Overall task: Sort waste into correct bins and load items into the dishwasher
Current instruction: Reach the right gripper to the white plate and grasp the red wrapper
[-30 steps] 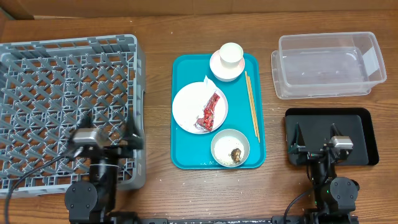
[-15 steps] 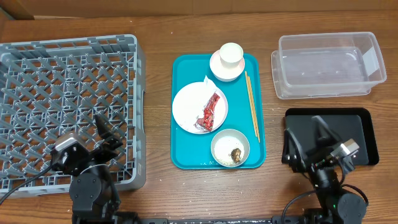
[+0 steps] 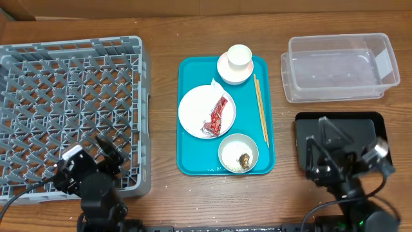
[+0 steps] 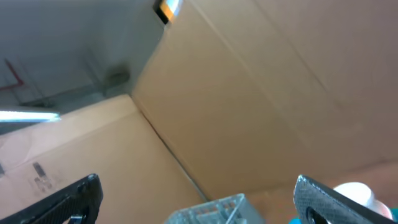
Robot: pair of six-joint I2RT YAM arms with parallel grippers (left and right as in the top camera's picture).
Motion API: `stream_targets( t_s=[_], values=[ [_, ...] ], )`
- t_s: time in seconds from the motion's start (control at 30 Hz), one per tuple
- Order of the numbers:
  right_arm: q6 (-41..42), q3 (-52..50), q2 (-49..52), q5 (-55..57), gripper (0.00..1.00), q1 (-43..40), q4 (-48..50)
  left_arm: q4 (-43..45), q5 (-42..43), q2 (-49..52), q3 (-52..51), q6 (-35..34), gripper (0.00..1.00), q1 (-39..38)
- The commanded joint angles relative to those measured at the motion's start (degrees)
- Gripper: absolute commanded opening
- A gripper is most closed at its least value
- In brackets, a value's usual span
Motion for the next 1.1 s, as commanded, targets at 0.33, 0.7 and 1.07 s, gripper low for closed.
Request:
stream_targets(
  t_s=[0.33, 0.7, 1.07],
  values=[
    [-32.06, 55.65, 48.63, -16.00, 1.00, 6.43, -48.24, -13.46, -1.44, -0.02, 0.83, -0.81, 0.99, -0.37],
    [-31.87, 69.29, 70.34, 0.50, 1.00, 33.90, -56.65, -14.34, -1.44, -0.02, 0.83, -0.81, 1.00, -0.37],
    [-30.12, 69.29, 88.46, -0.13, 1.00, 39.17, -48.94, -14.34, -1.44, -0.02, 0.83, -0.81, 1.00, -0.37]
  ],
)
